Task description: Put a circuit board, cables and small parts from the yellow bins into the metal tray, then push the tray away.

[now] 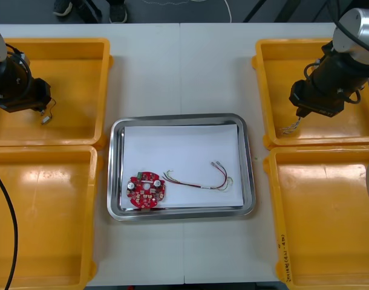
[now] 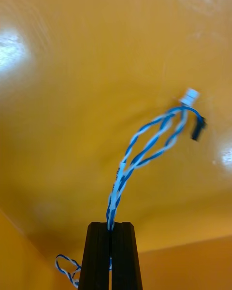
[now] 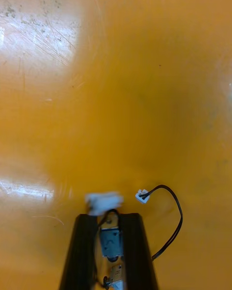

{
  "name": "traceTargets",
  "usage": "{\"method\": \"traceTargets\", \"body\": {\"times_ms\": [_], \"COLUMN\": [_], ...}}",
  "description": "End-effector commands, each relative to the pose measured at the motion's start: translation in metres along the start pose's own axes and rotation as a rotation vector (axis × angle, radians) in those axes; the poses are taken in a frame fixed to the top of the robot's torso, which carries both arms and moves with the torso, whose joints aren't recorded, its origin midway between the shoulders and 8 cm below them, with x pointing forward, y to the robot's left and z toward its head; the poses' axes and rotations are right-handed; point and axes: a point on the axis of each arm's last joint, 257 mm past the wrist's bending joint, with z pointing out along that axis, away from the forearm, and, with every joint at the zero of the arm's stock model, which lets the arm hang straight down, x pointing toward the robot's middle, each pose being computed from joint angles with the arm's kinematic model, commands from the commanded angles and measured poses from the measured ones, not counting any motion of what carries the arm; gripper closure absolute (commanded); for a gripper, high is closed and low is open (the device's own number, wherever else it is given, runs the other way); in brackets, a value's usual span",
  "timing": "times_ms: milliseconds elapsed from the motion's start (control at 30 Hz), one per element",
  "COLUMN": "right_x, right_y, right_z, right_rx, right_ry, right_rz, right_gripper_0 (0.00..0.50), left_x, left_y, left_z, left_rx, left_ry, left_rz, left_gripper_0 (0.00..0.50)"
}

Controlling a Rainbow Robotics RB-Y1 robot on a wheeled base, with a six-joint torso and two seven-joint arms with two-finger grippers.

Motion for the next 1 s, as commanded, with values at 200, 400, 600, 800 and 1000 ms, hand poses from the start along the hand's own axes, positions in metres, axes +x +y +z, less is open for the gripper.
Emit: {"method": "traceTargets", "body": {"times_ms": [200, 400, 600, 800, 1000], "right_x": [-0.033, -0.025, -0.011, 0.005, 0.030], "right_y": [-0.003, 0.022, 0.050, 0.062, 0.070], "right_z": [-0.078, -0.098, -0.110, -0.115, -0.113], "right_rx": [-0.018, -0.082, -0.098, -0.071, -0.062], "right_ry": [-0.100, -0.102, -0.099, -0.093, -0.111], "right_rz": [-0.147, -0.180, -0.221, -0.311, -0.400], "right_gripper_0": [0.500, 0.500, 0.500, 0.500, 0.500], "left_x": [0.003, -0.008, -0.025, -0.038, -0.048], "left_y": [-0.008, -0.011, -0.009, -0.011, -0.014], "left_z": [0.004, -0.010, -0.045, -0.080, -0.128], "left_rx": [0.008, 0.011, 0.018, 0.048, 0.065], "left_ry": [0.000, -0.007, -0.010, -0.043, -0.079], "left_rz": [0.140, 0.142, 0.146, 0.137, 0.114], "left_gripper_0": [0.500, 0.500, 0.500, 0.500, 0.500]}}
